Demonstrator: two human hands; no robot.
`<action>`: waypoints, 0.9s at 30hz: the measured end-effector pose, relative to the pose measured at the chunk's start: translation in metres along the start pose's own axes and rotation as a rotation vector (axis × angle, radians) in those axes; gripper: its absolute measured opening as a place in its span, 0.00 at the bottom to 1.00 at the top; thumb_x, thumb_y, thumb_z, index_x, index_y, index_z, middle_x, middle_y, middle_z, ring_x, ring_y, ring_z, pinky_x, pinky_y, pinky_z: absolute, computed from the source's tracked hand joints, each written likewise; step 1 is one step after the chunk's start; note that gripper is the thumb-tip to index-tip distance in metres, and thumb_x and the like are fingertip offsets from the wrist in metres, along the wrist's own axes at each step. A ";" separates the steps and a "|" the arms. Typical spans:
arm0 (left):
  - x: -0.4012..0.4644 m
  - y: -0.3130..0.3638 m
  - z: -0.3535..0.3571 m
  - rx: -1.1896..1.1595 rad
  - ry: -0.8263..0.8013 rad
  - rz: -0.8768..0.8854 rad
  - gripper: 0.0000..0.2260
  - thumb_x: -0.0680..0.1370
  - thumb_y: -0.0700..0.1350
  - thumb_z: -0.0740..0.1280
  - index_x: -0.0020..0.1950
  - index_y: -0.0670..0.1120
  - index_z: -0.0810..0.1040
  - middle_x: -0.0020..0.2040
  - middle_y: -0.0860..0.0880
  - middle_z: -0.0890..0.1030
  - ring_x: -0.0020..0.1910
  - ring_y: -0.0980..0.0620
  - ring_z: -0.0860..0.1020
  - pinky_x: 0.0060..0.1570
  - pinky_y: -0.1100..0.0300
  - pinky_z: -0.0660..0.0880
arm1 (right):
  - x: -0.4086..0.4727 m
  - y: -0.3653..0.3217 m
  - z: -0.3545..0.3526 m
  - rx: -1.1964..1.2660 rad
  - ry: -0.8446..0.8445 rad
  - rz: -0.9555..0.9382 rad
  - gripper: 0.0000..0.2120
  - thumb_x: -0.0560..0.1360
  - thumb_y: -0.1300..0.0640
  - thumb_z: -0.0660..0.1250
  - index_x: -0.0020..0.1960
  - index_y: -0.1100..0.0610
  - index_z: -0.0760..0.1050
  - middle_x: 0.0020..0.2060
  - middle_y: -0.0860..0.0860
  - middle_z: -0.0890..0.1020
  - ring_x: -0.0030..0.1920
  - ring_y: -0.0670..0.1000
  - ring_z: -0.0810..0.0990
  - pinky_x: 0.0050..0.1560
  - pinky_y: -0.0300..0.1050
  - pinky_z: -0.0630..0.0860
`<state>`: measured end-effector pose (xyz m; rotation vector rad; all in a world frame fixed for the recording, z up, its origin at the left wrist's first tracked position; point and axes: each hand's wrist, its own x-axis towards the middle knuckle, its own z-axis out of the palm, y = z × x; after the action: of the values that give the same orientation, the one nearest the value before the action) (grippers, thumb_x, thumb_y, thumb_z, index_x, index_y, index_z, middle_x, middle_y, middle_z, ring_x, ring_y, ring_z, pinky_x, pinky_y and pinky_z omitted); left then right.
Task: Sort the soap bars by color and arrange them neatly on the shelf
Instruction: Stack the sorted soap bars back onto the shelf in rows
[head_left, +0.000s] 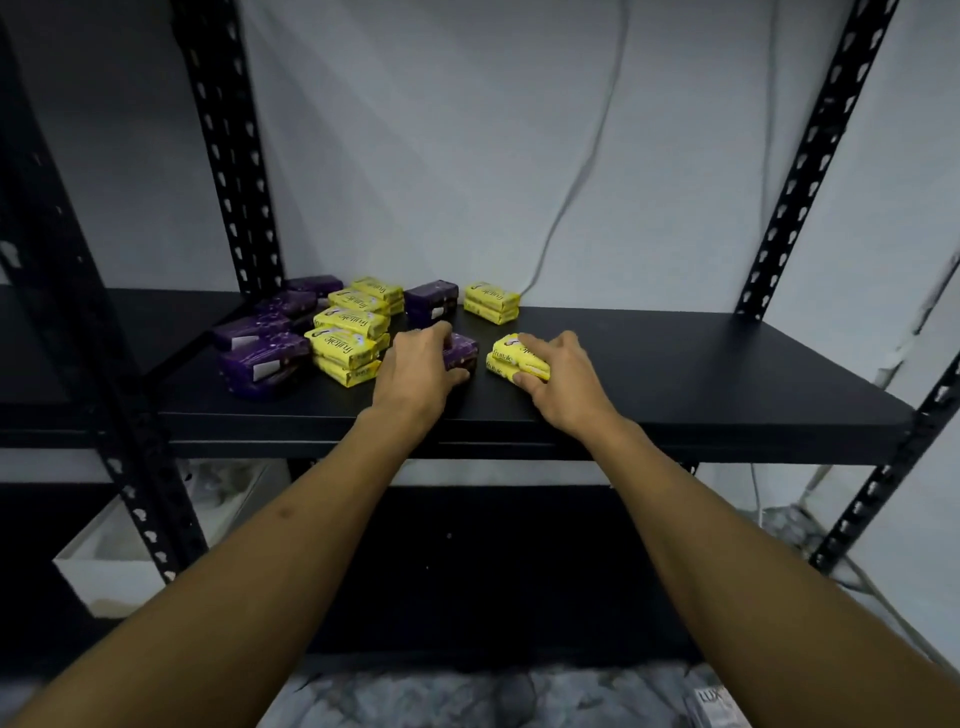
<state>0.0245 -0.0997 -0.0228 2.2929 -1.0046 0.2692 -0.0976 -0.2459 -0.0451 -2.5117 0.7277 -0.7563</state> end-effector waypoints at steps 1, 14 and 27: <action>0.007 -0.002 0.005 0.016 0.014 0.002 0.20 0.74 0.49 0.75 0.63 0.47 0.76 0.57 0.43 0.80 0.57 0.43 0.77 0.53 0.49 0.77 | 0.009 0.002 0.003 -0.022 -0.012 -0.011 0.27 0.79 0.52 0.67 0.77 0.49 0.65 0.62 0.55 0.67 0.66 0.56 0.68 0.69 0.51 0.67; 0.077 -0.019 0.046 0.177 0.114 -0.045 0.15 0.80 0.48 0.69 0.65 0.45 0.76 0.59 0.42 0.78 0.67 0.40 0.68 0.46 0.52 0.66 | 0.103 0.027 0.038 -0.062 -0.080 -0.120 0.25 0.81 0.51 0.63 0.77 0.47 0.63 0.65 0.58 0.68 0.67 0.61 0.66 0.70 0.54 0.64; 0.067 -0.015 0.040 0.248 0.230 0.064 0.27 0.77 0.53 0.70 0.72 0.45 0.69 0.73 0.40 0.69 0.71 0.40 0.65 0.68 0.49 0.67 | 0.085 0.019 0.026 -0.056 -0.011 0.048 0.46 0.72 0.40 0.71 0.80 0.46 0.48 0.69 0.56 0.62 0.70 0.60 0.64 0.70 0.60 0.64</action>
<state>0.0799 -0.1562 -0.0341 2.3813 -0.9717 0.7030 -0.0276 -0.3042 -0.0422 -2.5359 0.8135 -0.7144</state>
